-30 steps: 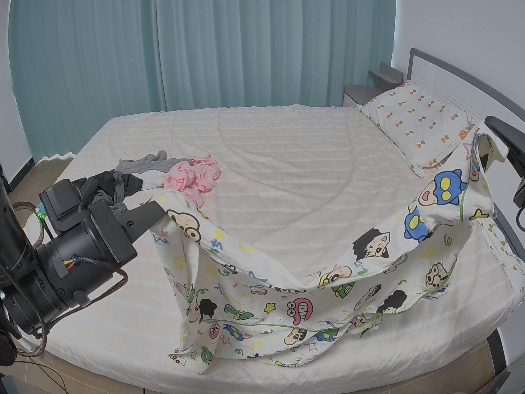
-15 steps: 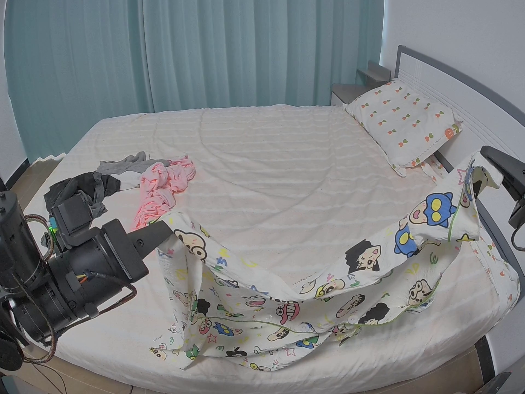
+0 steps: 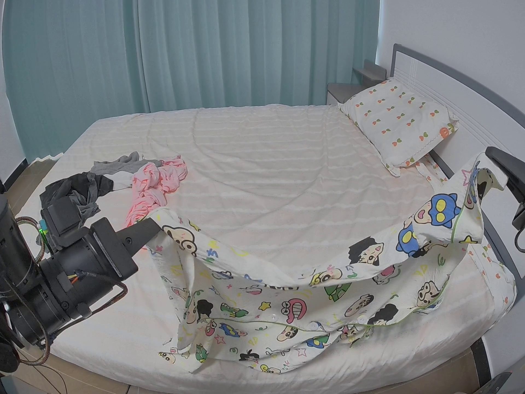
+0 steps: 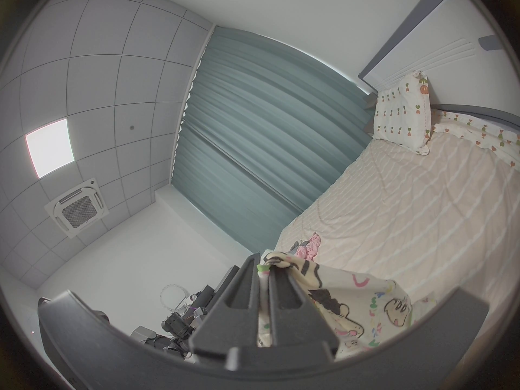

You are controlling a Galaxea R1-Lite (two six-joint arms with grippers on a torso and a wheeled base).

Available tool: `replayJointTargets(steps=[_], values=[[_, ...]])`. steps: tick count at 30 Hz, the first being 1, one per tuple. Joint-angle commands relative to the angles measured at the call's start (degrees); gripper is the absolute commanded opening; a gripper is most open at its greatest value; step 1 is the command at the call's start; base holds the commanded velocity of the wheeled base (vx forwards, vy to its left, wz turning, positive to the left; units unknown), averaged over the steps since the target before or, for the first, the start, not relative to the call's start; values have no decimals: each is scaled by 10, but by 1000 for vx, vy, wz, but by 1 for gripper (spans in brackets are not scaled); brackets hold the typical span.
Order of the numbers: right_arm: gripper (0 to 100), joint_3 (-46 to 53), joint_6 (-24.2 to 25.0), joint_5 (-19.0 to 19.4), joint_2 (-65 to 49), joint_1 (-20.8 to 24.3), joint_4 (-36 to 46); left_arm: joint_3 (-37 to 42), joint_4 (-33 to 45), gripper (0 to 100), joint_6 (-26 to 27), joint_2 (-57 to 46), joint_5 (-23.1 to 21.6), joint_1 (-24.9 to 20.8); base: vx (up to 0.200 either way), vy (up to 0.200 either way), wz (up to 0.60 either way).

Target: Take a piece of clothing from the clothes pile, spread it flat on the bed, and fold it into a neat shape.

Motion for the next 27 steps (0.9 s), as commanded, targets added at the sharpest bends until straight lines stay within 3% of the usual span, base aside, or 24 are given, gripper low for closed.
replayJointTargets(steps=[1, 12, 27], values=[[0, 4, 0, 20, -26, 0, 0, 6, 2, 0, 1, -34, 0, 0, -200, 0, 0], [0, 10, -2, 72, -89, 2, 1, 19, 3, 0, 25, -106, 30, 4, -200, 0, 0], [0, -2, -5, 75, -60, -2, -5, 30, 5, 0, 97, -160, 63, 7, 0, 0, 0]])
